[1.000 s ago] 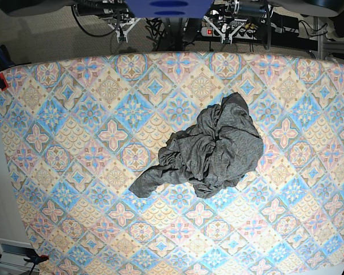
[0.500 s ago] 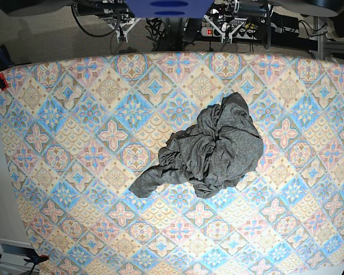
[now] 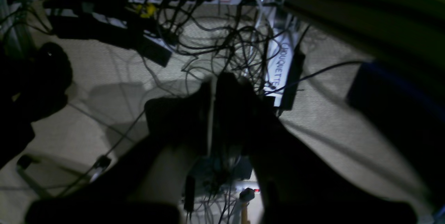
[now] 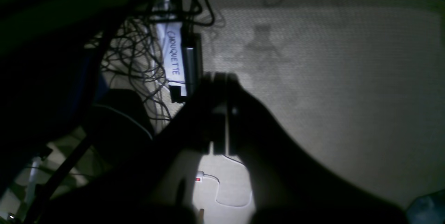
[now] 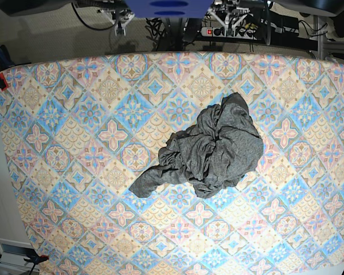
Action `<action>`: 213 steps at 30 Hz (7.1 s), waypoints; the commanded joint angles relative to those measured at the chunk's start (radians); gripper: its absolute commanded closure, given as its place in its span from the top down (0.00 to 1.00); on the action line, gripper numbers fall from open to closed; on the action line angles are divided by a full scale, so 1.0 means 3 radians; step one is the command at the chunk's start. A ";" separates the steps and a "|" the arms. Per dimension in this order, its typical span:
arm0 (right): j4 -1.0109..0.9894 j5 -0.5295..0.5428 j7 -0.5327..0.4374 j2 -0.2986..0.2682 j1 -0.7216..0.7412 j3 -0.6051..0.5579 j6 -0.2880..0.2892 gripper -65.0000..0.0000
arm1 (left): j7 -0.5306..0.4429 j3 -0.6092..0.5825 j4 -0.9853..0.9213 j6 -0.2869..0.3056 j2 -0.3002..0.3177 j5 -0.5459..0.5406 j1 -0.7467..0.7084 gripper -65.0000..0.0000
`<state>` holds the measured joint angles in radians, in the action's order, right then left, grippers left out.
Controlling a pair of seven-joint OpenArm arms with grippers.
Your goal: Layout the t-shirt on the table in an organized manner, then fold the t-shirt properly
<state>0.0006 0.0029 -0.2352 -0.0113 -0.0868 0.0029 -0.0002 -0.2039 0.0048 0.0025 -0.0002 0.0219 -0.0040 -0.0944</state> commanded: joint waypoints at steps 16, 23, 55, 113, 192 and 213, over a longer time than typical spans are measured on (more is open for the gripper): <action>-0.0002 -0.0002 -0.1443 -0.0159 -0.0526 0.0279 0.0003 0.00 | -0.1430 -0.0013 -0.0008 -0.0002 0.0098 0.0011 -0.0532 0.10; -0.0002 -0.0002 -0.2553 -0.0190 -0.0849 0.0269 0.0003 0.00 | -0.2627 -0.0013 -0.0008 -0.0002 0.0108 0.0016 -0.0910 0.11; 0.2266 0.0003 -0.3771 -0.0190 -0.2214 0.0285 0.0003 0.00 | -0.3967 0.0002 0.3007 -0.0012 -0.0004 0.0011 -0.2445 0.11; 0.6609 -0.0038 0.0684 -0.0078 -0.1953 0.0095 0.0019 0.25 | 0.0687 0.0391 0.6623 -0.0007 0.0016 -0.0020 -0.2056 0.21; 0.6593 -0.0038 0.1896 -0.0241 -0.1422 0.0029 0.0024 0.39 | 0.3096 -0.0203 0.6372 0.0187 0.0277 0.0016 -0.0230 0.04; 0.6583 -0.0038 0.1896 -0.0241 -0.1422 0.0029 0.0024 0.39 | 0.3337 -0.1553 0.6786 0.0187 0.0369 0.0021 0.0072 0.04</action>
<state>1.9598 -0.0120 0.3607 -0.0822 -0.5148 0.0090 0.0071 0.8238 -0.4686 2.0239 0.0662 0.1341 -0.0067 -0.0845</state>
